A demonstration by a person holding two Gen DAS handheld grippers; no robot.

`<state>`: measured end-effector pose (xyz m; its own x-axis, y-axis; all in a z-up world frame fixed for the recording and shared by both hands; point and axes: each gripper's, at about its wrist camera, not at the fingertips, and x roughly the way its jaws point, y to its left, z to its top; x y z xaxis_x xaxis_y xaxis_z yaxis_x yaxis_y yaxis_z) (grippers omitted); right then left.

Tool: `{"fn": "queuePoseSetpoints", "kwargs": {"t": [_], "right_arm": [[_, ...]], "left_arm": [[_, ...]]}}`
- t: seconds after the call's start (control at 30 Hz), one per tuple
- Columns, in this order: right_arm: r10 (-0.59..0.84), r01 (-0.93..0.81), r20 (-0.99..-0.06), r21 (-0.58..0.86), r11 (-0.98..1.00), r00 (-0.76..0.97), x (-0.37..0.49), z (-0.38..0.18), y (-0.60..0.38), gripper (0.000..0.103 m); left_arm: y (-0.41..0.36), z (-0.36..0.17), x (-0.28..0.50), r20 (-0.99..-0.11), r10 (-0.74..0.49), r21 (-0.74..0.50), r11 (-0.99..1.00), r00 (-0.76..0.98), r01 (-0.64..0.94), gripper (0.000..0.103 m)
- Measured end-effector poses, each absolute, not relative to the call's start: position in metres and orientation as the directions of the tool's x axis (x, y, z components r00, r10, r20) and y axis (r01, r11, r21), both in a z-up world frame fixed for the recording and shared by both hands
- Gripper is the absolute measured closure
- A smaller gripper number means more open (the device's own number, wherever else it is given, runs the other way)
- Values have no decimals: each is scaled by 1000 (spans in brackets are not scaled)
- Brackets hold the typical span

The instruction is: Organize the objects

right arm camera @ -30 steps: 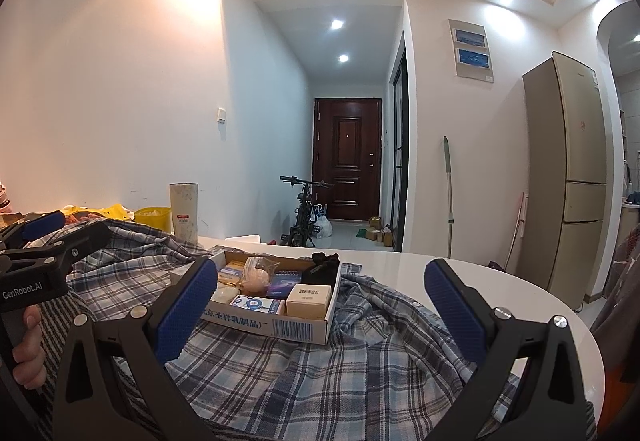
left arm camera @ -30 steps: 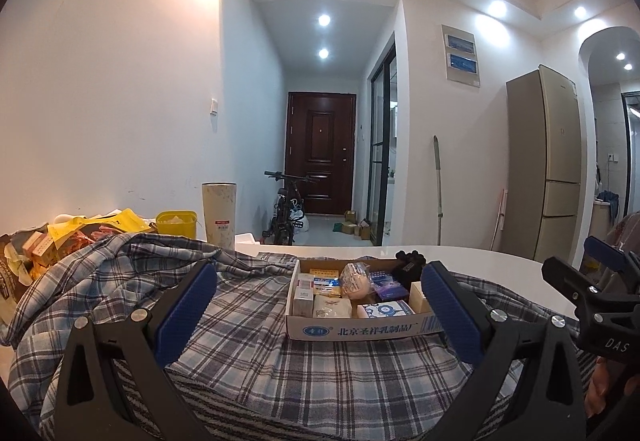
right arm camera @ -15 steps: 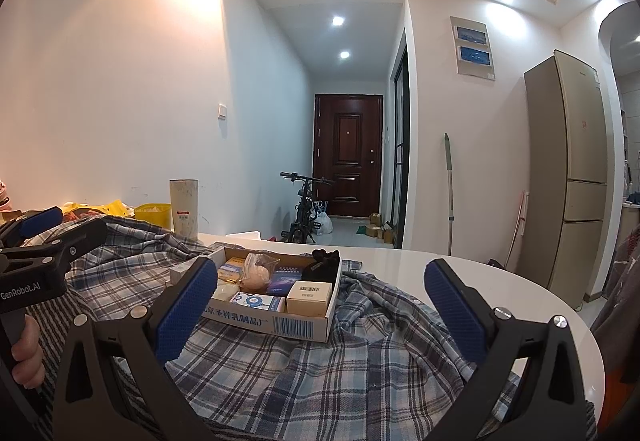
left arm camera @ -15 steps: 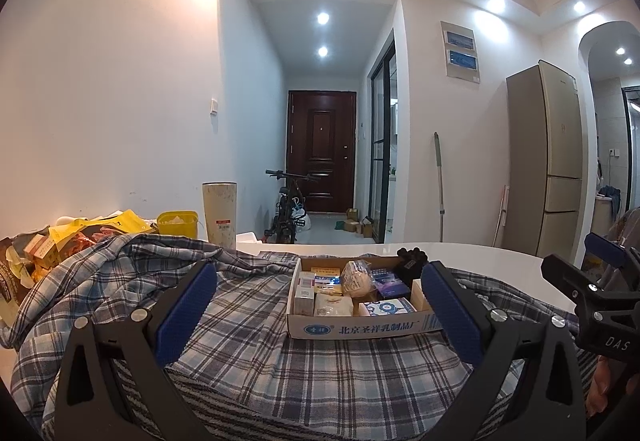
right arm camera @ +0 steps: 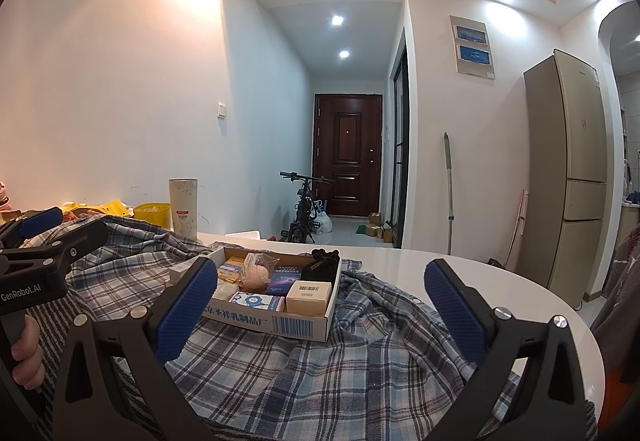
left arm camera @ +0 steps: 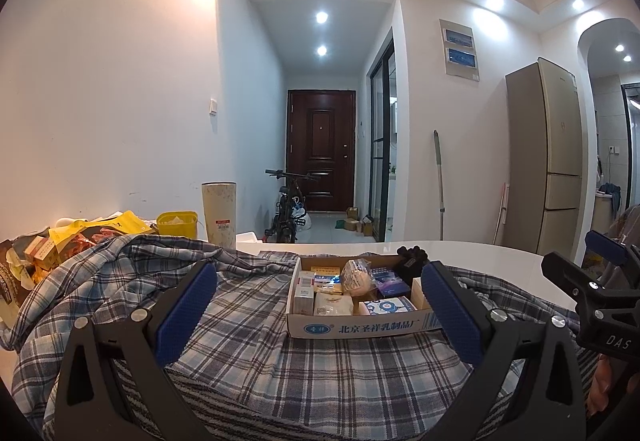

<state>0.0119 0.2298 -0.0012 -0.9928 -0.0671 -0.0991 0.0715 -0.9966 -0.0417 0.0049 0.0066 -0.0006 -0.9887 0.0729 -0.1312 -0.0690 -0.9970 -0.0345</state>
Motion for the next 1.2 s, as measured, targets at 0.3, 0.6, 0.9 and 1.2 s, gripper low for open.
{"fn": "queuePoseSetpoints", "kwargs": {"t": [0.3, 0.6, 0.9, 1.2], "right_arm": [[-66, 71, -103, -42, -997, -992, 12, -2, 231, 0], [-65, 70, -110, -43, -997, -992, 11, -3, 231, 0], [-64, 69, -113, -43, -997, -992, 10, -2, 230, 0], [-63, 69, -119, -44, -997, -991, 10, -3, 231, 0]], "left_arm": [[7, -2, 5, -135, 73, -35, -997, -988, -69, 0], [7, -2, 4, -137, 73, -33, -997, -988, -69, 0], [7, -1, 4, -137, 72, -34, -997, -988, -68, 0], [7, -1, 4, -138, 72, -33, -997, -988, -68, 0]]}}
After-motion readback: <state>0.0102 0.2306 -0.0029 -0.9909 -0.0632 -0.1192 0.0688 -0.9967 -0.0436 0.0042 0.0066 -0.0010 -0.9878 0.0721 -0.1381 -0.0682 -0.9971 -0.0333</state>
